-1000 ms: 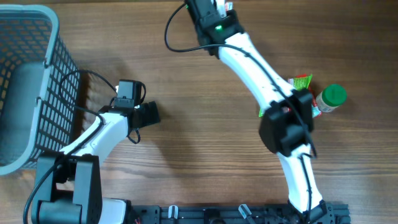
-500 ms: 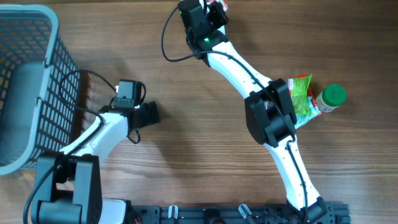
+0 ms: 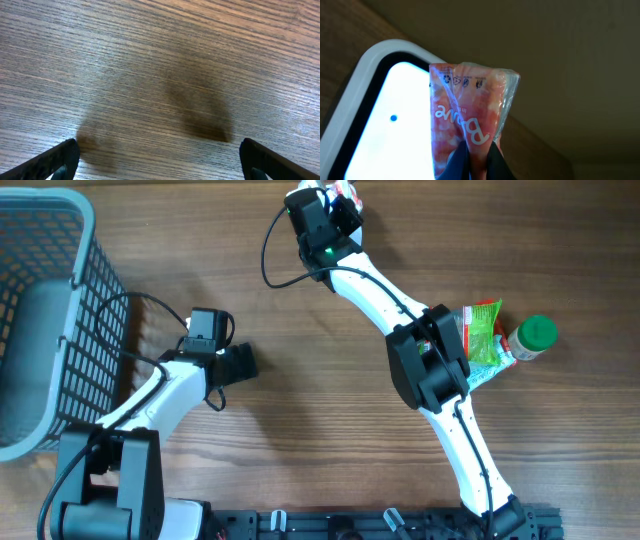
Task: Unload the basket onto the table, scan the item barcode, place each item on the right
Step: 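Raise the red-white box under the white scanner, then carry the red-white box right and release it onto the pile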
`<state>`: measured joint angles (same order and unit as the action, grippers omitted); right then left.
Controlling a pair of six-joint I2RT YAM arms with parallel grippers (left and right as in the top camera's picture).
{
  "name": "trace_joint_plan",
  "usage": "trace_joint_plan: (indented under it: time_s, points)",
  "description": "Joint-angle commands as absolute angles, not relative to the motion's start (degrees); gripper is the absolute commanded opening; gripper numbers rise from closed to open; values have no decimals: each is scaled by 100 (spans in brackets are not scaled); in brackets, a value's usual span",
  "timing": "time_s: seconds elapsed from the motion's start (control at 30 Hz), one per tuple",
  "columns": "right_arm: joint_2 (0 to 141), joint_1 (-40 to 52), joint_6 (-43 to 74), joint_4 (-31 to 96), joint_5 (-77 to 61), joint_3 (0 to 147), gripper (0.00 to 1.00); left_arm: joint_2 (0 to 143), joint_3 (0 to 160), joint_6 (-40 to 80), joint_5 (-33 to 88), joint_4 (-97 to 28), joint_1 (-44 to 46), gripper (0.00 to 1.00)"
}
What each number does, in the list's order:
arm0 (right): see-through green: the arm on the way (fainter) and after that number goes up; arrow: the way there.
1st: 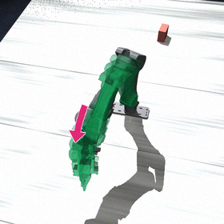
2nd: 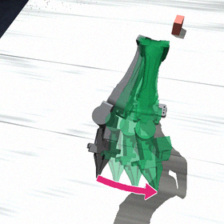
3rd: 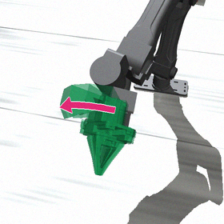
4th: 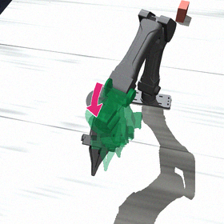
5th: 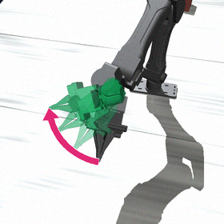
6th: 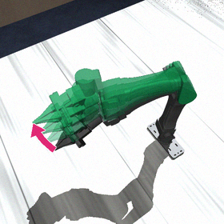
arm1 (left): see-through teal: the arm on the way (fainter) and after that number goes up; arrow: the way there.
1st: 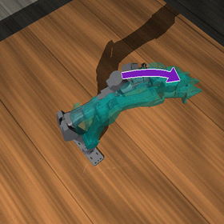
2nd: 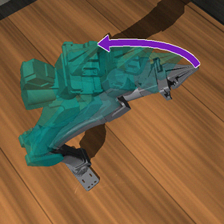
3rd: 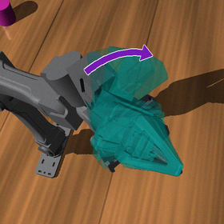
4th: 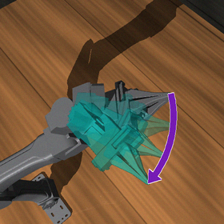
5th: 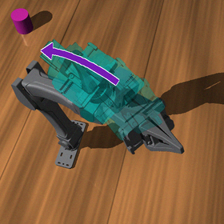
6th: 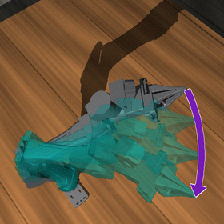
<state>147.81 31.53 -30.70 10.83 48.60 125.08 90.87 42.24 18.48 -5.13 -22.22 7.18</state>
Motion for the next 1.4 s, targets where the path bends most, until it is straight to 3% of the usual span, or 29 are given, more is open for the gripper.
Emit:
trace_joint_plan:
  time_s: [0.0,0.27,0.37,0.5,0.63,0.73,0.87,1.07,1.13,1.23,1.37]
  points:
    - [14529,3155,-3293,757,5124,12536,4,9078,4200,1839,-587,-2204,740,100]
    - [13329,3155,-3118,1275,5170,12536,4,9078,4200,1839,-587,-2202,740,100]
    - [12735,3155,-2410,2416,5092,12536,4,9078,4200,1839,-587,-2204,740,100]
    - [11996,3063,-1002,4963,4119,12536,4,9078,4200,1839,-587,-2204,740,100]
    - [11775,2578,696,7437,2856,12532,4,9078,4200,1839,-587,-2204,740,100]
    - [11797,2137,1374,8414,2473,12335,4,9078,4200,1839,-587,-2204,740,100]
    - [11797,1406,1841,8914,1911,11587,4,9078,4200,1839,-587,-2204,740,100]
    - [11802,676,1625,8278,1699,10097,4,9078,4200,1839,-587,-2204,740,100]
    - [11802,543,1496,8086,1695,9824,11,9078,4200,1839,-587,-2204,740,100]
    - [11804,412,1498,7948,1603,9666,48,9078,4200,1839,-587,-2204,740,100]
    - [11802,388,1302,7915,1590,9666,59,9078,4200,1841,-587,-2202,740,100]
